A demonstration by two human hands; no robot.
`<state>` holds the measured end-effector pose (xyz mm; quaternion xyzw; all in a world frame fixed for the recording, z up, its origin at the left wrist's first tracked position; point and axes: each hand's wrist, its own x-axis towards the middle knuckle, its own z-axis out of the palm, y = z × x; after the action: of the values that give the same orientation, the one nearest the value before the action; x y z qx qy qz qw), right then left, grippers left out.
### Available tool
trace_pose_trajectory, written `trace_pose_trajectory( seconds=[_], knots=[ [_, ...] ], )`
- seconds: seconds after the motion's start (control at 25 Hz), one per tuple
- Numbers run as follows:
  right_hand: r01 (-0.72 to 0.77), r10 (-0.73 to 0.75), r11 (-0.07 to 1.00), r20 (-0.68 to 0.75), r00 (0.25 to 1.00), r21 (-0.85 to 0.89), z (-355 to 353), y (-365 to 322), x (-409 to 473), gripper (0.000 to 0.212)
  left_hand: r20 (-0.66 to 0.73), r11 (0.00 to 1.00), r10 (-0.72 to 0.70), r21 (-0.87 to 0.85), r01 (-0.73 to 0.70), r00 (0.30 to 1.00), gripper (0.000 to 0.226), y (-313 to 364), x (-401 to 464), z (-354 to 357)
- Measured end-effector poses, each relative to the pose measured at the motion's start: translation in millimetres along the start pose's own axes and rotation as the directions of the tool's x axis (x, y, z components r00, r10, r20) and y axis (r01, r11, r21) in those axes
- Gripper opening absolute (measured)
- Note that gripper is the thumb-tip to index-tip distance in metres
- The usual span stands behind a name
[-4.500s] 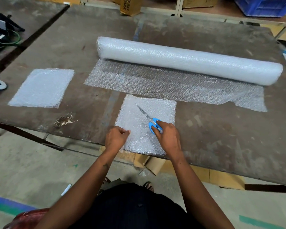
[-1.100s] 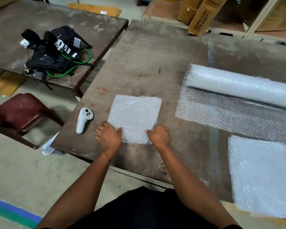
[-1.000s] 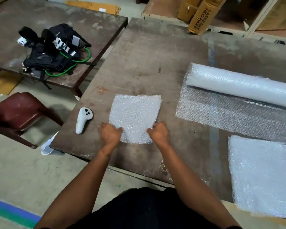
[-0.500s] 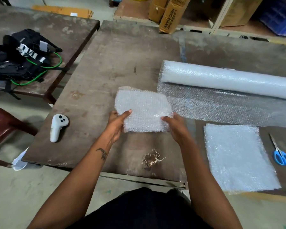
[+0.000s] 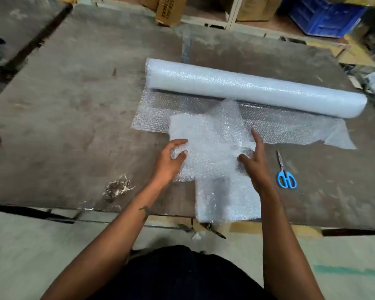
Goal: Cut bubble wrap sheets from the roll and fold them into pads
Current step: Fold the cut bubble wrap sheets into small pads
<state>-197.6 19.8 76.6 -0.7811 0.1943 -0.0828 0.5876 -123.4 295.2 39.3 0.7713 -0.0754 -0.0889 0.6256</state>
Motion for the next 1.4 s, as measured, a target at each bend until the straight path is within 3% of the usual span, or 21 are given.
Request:
trace_pose_trajectory(
  seconds=[0.08,0.24,0.4,0.52,0.72,0.84,0.92,1.0,1.2,1.4],
  knots=[
    [0.042,-0.038,0.993,0.037,0.999,-0.114,-40.6,29.9,-7.1,0.095,0.059,0.996,-0.064,0.073,0.060,0.996,0.037,-4.3,-19.7,47.5],
    [0.165,-0.168,0.951,0.011,0.986,-0.261,-84.5,78.6,-29.8,0.089,0.080,0.957,-0.081,0.284,0.055,0.993,0.051,-6.7,-61.9,108.1],
    [0.063,-0.078,0.889,-0.016,0.997,-0.453,-103.5,111.2,-39.9,0.064,0.067,0.913,-0.188,0.380,0.149,0.980,0.066,-2.6,-92.8,148.9],
    [0.035,-0.101,0.827,-0.088,0.991,-0.562,-103.4,120.9,-44.7,0.050,0.028,0.865,-0.259,0.452,0.218,0.966,0.075,0.6,-94.0,159.2],
    [-0.002,-0.246,0.478,-0.136,0.960,-0.878,-98.4,123.0,-49.0,0.046,-0.022,0.707,-0.182,0.692,0.146,0.983,0.070,-3.4,-88.1,164.8],
    [0.111,-0.248,0.389,0.013,0.969,-0.915,-91.1,112.9,-41.2,0.065,-0.120,0.688,-0.161,0.698,0.199,0.980,0.073,1.1,-75.1,176.3],
    [0.253,-0.178,0.445,0.192,0.965,-0.859,-78.2,113.9,-30.7,0.067,-0.107,0.707,-0.146,0.684,0.180,0.983,0.080,2.9,-59.4,187.2],
    [0.282,-0.099,0.561,0.275,0.956,-0.778,-64.7,119.9,-31.1,0.068,-0.069,0.697,-0.137,0.702,0.145,0.988,0.082,3.5,-41.9,196.0],
    [0.275,-0.144,0.554,0.235,0.961,-0.786,-56.3,137.2,-36.6,0.069,-0.130,0.649,-0.134,0.738,0.186,0.982,0.066,6.8,8.8,197.6],
    [0.213,-0.170,0.585,0.139,0.976,-0.783,-46.1,116.5,-24.9,0.067,-0.169,0.773,-0.140,0.597,0.215,0.976,0.066,8.3,41.1,179.6]
  ],
)
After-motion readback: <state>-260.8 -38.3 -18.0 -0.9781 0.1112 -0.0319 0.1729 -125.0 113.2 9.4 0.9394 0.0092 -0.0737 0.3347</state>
